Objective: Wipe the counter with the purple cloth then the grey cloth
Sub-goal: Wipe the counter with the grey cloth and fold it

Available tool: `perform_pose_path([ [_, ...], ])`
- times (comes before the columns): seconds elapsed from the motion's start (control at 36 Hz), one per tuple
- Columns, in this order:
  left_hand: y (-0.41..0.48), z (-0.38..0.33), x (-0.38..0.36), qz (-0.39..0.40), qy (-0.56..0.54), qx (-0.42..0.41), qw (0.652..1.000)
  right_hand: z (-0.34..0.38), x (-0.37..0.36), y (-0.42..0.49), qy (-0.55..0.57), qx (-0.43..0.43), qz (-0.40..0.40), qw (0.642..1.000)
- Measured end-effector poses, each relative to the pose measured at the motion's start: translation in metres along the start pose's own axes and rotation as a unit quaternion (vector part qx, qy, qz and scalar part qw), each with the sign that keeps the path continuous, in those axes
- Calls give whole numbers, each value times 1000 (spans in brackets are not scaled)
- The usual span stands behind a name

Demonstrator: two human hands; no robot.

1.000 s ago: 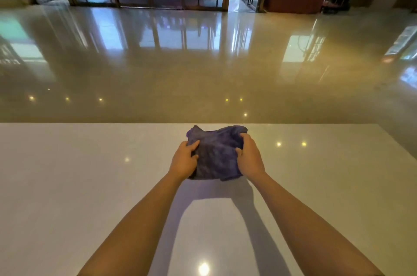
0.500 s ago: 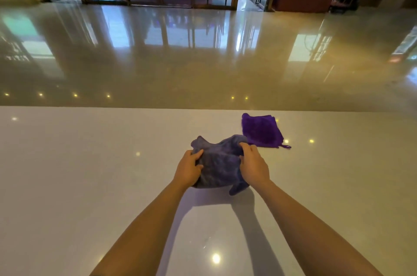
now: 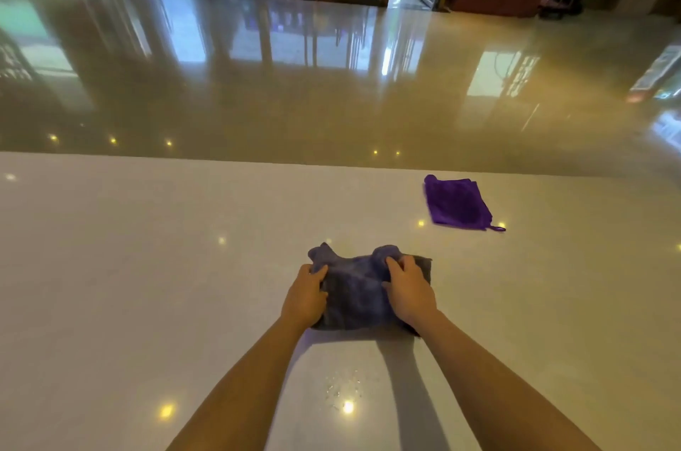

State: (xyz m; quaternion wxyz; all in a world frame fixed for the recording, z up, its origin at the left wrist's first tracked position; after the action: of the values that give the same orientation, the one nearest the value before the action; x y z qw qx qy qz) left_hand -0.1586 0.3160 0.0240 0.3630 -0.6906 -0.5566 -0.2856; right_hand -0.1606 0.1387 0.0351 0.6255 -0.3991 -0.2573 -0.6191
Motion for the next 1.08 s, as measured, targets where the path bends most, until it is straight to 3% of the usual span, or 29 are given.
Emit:
perform_pose_path([
  [0.08,-5,15,0,9,16,27,999,-4,-19,-1,-73,2,35,997],
  [0.25,-9,47,-3,43,-27,101,994,-10,-49,0,-45,8,106,993],
  [0.33,-7,59,1,16,48,97,994,-5,-64,3,-59,4,123,991],
  [0.44,-16,79,10,-51,156,83,983,-2,-76,6,-83,-25,114,990],
  [0.56,-30,109,14,-47,208,112,971,-3,-82,8,-53,-59,107,991],
  [0.78,-57,165,28,-34,222,180,957,1,-92,12,-60,-90,88,990],
  [0.92,-62,178,25,9,235,166,958,8,-97,18,-71,-108,74,989],
  [1.08,-63,183,23,6,244,150,958,12,-100,21,-103,-108,59,987],
])
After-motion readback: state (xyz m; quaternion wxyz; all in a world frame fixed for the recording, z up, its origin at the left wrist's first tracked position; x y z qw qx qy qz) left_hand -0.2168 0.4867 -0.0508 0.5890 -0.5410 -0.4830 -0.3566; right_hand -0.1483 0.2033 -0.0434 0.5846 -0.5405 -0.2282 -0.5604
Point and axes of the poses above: each hand's wrist, its own y-axis towards the middle knuckle, its own x-axis out of the back of the hand, z = x × y, the point moved 4 cm from there along y, towards the middle knuckle, and after that the axes turned 10 degrees about y, right-handed, at the moved point
